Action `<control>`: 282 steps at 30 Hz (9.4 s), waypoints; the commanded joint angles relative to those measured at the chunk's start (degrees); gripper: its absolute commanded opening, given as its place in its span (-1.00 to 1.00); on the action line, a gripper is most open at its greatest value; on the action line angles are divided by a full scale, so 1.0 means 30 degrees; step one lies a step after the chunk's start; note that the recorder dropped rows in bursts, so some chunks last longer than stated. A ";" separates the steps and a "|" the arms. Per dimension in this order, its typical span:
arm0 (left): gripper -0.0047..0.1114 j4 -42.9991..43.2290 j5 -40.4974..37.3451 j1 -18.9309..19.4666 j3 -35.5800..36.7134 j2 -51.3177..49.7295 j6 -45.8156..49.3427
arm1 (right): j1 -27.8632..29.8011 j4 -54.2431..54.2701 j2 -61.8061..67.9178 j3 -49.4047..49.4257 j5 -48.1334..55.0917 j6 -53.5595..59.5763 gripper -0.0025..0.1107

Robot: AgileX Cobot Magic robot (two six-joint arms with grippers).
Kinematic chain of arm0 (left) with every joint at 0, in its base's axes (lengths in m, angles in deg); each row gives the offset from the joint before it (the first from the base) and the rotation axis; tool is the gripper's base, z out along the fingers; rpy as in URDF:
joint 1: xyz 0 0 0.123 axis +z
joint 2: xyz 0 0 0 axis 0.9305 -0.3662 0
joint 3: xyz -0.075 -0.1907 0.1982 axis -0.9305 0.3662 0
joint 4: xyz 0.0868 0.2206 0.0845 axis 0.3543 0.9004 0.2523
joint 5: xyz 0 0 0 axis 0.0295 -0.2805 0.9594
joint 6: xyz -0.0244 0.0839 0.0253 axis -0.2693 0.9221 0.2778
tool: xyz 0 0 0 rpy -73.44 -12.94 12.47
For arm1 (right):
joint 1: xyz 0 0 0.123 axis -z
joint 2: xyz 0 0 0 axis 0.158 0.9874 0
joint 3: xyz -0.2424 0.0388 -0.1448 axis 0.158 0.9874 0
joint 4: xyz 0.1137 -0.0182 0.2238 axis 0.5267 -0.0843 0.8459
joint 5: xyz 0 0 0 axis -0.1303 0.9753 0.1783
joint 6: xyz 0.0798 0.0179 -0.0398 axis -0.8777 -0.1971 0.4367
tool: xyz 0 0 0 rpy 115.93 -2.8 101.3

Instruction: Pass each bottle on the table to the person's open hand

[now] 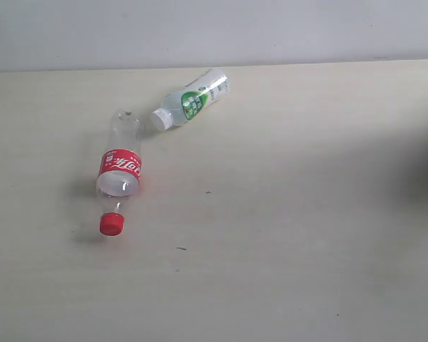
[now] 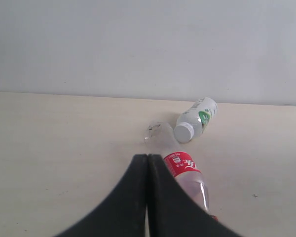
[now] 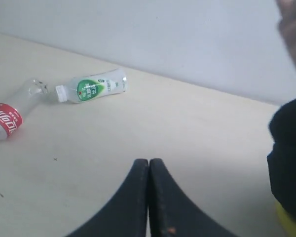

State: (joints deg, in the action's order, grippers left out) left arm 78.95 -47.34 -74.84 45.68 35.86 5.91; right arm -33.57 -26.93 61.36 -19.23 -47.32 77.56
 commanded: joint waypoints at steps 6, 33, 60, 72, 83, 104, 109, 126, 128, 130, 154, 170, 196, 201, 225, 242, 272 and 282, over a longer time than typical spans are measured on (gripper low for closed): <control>-0.92 -0.0077 0.0089 0.0047 0.0064 0.0131 0.0015 | 0.0058 0.0135 -0.5579 0.2027 -0.0401 0.0336 -0.96; -0.92 -0.0077 0.0089 0.0047 0.0064 0.0131 0.0015 | 0.0058 -0.0978 -0.6964 0.3428 -0.1682 0.0454 -0.96; -0.92 -0.0077 0.0089 0.0047 0.0064 0.0131 0.0015 | 0.0058 -0.0821 -0.6964 0.5775 -0.5365 0.0328 -0.96; -0.92 -0.0077 0.0089 0.0047 0.0064 0.0131 0.0015 | 0.0058 -0.0821 -0.6964 0.5775 -0.5365 0.0328 -0.96; -0.92 -0.0077 0.0089 0.0047 0.0064 0.0131 0.0015 | 0.0058 -0.0821 -0.6964 0.5775 -0.5365 0.0328 -0.96; -0.92 -0.0077 0.0089 0.0047 0.0064 0.0131 0.0015 | 0.0058 -0.0523 -0.7046 0.5739 -0.5683 0.0328 -0.96; -0.92 -0.0077 0.0089 0.0047 0.0064 0.0131 0.0015 | 0.0058 -0.0523 -0.7075 0.5775 -0.5636 0.0328 -0.96; -0.92 -0.0077 0.0089 0.0047 0.0064 0.0131 0.0015 | 0.0058 -0.2148 -0.7678 0.6660 -0.7293 0.0406 -0.96; -0.92 -0.0077 0.0089 0.0047 0.0064 0.0131 0.0015 | 0.0058 -0.1043 -0.7678 0.6660 -0.7264 0.0404 -0.96; -0.92 -0.0077 0.0089 0.0047 0.0064 0.0131 0.0015 | 0.0058 -0.0423 -0.7678 0.6660 -0.6953 0.0404 -0.96; -0.92 -0.0077 0.0089 0.0047 0.0064 0.0131 0.0015 | 0.3482 0.0141 -0.7678 0.9576 -1.1603 0.0228 -0.96; -0.92 -0.0077 0.0089 0.0047 0.0064 0.0131 0.0015 | 0.3952 0.1033 -0.7678 1.1116 -1.1499 -0.0658 -0.96; -0.92 -0.2155 0.7195 0.0047 0.0064 0.0131 -0.5081 | 0.3952 0.0994 -0.7678 1.1116 -1.1504 -0.0658 -0.96; -0.92 -0.1582 0.6786 0.0011 0.0064 0.0004 -0.8591 | 0.3952 0.0994 -0.7678 1.1116 -1.1504 -0.0658 -0.96; -0.81 -0.0858 -0.6070 0.0011 -1.5728 -2.3888 -0.0483 | 0.3952 0.0994 -0.7678 1.1116 -1.1504 -0.0658 -0.96; 0.22 -0.4511 -1.2476 -0.0453 -2.1027 -2.9801 0.0450 | 0.3952 0.0994 -0.7678 1.1116 -1.1504 -0.0658 -0.96; 0.22 0.2393 -1.6794 -0.4363 -3.2209 -4.1407 -0.6973 | 0.3952 0.0994 -0.7678 1.1116 -1.1504 -0.0658 -0.96; 0.22 0.2997 -1.6047 -0.4363 -3.2480 -4.2395 -0.7124 | 0.3952 0.0994 -0.7678 1.1116 -1.1504 -0.0658 -0.96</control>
State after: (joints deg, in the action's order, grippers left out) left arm 87.25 -96.28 -87.67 -51.24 -90.81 -14.61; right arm -21.89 -23.88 38.62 13.95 -81.86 75.55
